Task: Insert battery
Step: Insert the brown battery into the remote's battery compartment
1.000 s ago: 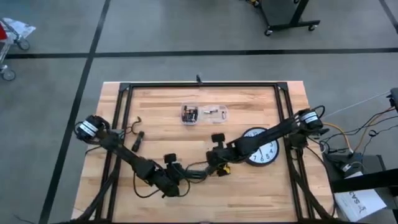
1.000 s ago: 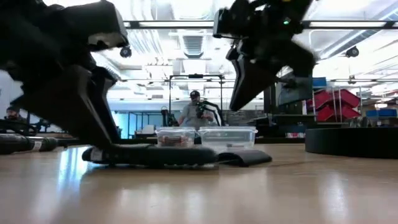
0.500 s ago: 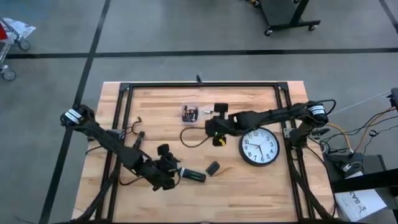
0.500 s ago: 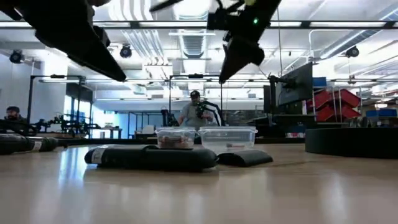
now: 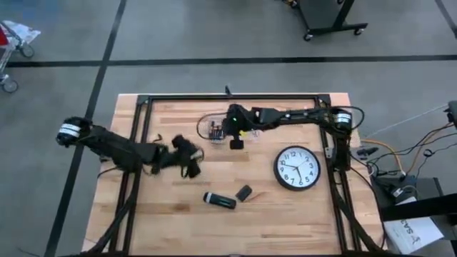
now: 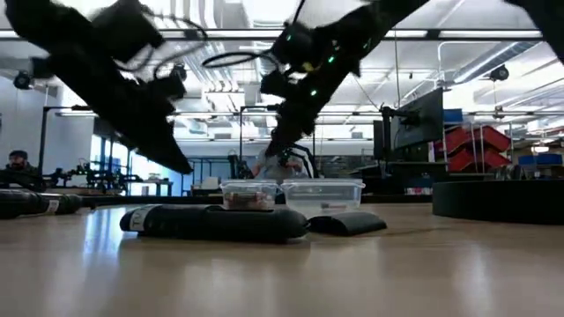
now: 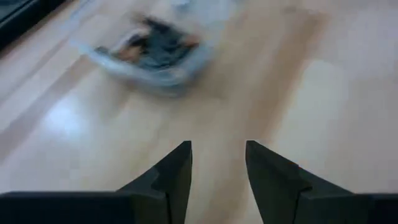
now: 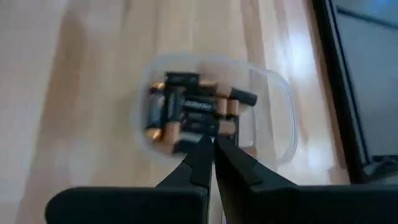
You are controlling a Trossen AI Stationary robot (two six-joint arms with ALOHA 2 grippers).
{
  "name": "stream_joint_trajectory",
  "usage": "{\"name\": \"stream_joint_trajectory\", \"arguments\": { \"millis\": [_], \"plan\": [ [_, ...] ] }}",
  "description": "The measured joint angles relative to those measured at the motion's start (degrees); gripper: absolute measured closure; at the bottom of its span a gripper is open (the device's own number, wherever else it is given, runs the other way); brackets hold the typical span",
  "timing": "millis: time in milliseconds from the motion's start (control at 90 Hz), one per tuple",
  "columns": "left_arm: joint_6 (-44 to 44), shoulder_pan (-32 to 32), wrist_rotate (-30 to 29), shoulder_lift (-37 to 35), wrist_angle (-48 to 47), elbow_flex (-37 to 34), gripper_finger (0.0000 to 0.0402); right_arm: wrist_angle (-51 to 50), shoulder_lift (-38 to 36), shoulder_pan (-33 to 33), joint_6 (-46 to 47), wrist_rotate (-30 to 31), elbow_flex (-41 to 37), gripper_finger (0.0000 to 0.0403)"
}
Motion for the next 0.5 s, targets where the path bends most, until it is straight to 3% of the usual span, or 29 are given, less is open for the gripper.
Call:
{"name": "stream_joint_trajectory", "arguments": {
  "millis": [144, 256, 500],
  "plan": [
    [10.0, 16.8, 13.2, 1.9, 2.6, -0.4, 0.027, -0.4, 5.0, -0.6, 5.5, -4.4, 5.3, 0.0356],
    [17.2, 24.5, 19.7, 4.9, 4.5, 0.9, 0.027, -1.9, 8.1, -0.4, 6.9, -4.2, 8.1, 0.0321],
    [24.0, 24.6, 27.3, 14.9, 12.8, 4.8, 0.027, -10.2, 10.1, 0.1, 9.4, -4.1, 9.3, 0.03]
  ]
}}
